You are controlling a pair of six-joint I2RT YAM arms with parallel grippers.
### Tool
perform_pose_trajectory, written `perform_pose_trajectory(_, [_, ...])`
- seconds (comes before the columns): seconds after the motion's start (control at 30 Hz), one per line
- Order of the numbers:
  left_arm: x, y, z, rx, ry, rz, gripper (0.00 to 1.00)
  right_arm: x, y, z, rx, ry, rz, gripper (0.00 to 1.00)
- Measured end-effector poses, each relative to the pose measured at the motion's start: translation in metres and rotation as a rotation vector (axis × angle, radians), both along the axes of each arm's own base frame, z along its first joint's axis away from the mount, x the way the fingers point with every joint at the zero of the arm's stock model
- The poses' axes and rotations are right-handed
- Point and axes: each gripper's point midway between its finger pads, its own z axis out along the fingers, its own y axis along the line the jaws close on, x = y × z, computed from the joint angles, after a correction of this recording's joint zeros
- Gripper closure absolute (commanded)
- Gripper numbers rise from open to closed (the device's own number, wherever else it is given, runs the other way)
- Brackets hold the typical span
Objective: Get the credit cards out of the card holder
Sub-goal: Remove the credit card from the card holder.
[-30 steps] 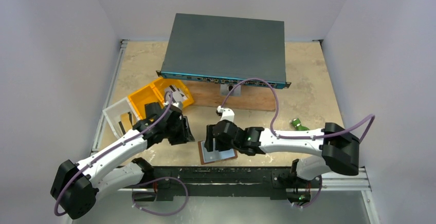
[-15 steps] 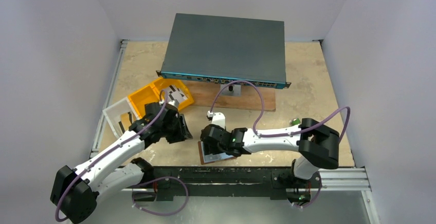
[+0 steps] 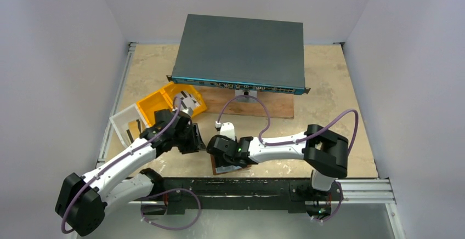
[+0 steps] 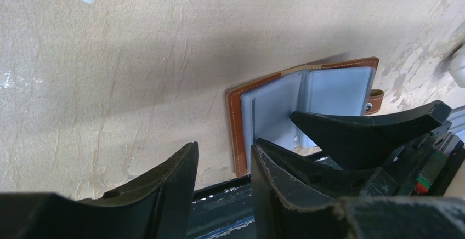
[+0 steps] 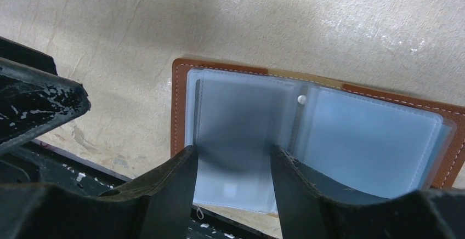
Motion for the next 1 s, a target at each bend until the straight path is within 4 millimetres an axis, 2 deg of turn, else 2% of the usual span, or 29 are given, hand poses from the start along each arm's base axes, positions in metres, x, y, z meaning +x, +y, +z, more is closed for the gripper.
perform_pose_trajectory(0.17, [0.001,-0.004,0.001,-0.018,-0.001,-0.013,0.63,-0.001,-0.001,-0.001,-0.005,0.006,-0.001,0.59])
perform_pose_trajectory(0.43, [-0.002,-0.012,0.0,-0.048,0.018,-0.051,0.71,-0.001,-0.006,-0.003,0.003,0.007,-0.011,0.79])
perform_pose_trajectory(0.53, [-0.004,-0.015,-0.003,-0.064,0.029,-0.067,0.76,-0.002,0.001,-0.002,0.043,0.022,-0.01,0.9])
perform_pose_trajectory(0.63, [-0.007,-0.019,-0.006,-0.08,0.048,-0.083,0.81,-0.004,0.006,-0.004,0.078,0.04,-0.009,0.97])
perform_pose_trajectory(0.73, [-0.009,-0.024,-0.009,-0.091,0.067,-0.102,0.86,-0.005,0.009,-0.004,0.112,0.055,-0.012,1.0])
perform_pose_trajectory(1.0, [-0.013,-0.039,-0.019,-0.117,0.102,-0.158,0.96,-0.005,0.009,-0.005,0.171,0.076,-0.028,1.0])
